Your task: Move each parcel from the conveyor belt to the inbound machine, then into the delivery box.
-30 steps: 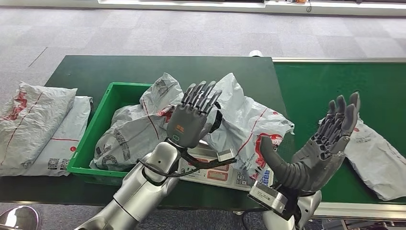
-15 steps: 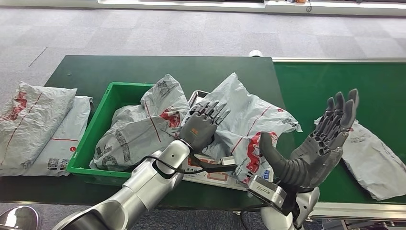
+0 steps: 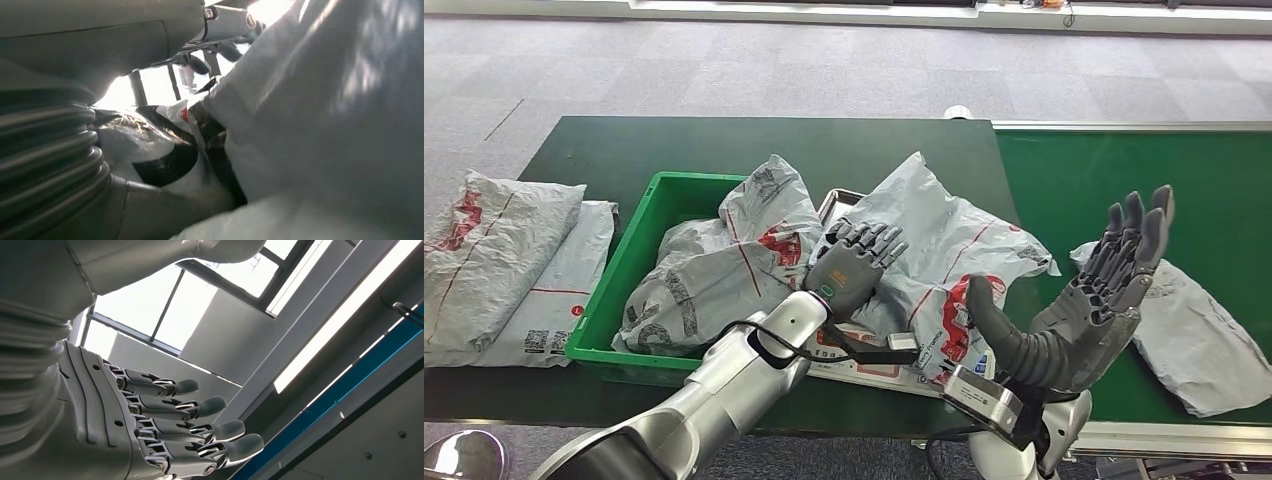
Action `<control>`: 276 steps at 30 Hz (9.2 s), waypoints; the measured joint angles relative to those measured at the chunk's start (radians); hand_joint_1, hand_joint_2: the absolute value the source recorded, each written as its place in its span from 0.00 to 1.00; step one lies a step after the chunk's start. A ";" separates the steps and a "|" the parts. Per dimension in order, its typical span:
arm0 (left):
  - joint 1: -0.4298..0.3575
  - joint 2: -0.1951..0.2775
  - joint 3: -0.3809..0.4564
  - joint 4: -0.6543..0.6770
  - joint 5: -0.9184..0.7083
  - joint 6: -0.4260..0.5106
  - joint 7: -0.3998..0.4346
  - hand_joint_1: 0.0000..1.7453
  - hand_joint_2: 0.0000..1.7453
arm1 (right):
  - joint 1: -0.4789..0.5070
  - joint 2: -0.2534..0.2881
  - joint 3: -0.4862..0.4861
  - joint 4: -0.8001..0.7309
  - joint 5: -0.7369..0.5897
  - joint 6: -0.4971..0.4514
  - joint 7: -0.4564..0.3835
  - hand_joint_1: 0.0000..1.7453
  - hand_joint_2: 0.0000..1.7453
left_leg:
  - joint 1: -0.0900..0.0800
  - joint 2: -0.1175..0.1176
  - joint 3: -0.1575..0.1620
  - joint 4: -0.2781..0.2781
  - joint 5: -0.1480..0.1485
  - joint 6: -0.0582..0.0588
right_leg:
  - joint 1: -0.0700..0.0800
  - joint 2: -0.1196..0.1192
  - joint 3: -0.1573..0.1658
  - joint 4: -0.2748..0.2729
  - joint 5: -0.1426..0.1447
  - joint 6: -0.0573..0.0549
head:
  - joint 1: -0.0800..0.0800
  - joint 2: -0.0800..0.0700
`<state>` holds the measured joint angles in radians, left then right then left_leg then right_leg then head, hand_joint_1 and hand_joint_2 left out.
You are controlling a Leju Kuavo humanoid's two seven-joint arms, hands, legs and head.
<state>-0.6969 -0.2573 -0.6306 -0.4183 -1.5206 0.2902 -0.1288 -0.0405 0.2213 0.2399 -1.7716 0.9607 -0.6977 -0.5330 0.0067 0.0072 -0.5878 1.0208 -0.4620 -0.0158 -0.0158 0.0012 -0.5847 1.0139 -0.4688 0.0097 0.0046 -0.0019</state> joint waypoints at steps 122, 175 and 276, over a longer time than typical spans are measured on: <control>0.434 0.177 0.626 -0.978 0.612 0.177 -0.204 0.00 1.00 | -0.004 -0.047 -0.123 0.010 0.155 0.020 0.256 0.00 1.00 | 0.002 0.005 -0.003 -0.001 0.001 -0.003 | 0.002 0.003 -0.007 0.001 0.002 -0.005 | 0.000 0.000; 0.587 0.122 0.530 -1.584 1.402 -0.471 -0.573 0.00 1.00 | -0.182 -0.202 -0.620 0.710 0.610 0.403 0.983 0.00 1.00 | 0.001 0.002 -0.004 -0.001 0.001 -0.003 | 0.002 0.000 -0.006 0.001 0.001 -0.004 | 0.000 0.000; 0.595 0.163 0.526 -1.521 1.296 -0.363 -0.572 0.00 1.00 | -0.138 -0.109 -0.073 0.522 0.597 0.448 0.770 0.00 0.00 | 0.002 0.000 0.002 -0.001 -0.004 -0.003 | 0.002 -0.001 0.001 0.001 -0.004 -0.003 | 0.000 0.000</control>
<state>-0.1016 -0.0938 -0.1048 -1.9394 -0.2248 -0.0729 -0.7008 -0.1781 0.1122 0.1668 -1.2496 1.5582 -0.2495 0.2375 0.0090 0.0074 -0.5857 1.0203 -0.4657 -0.0186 -0.0138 0.0004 -0.5839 1.0147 -0.4728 0.0067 0.0046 -0.0019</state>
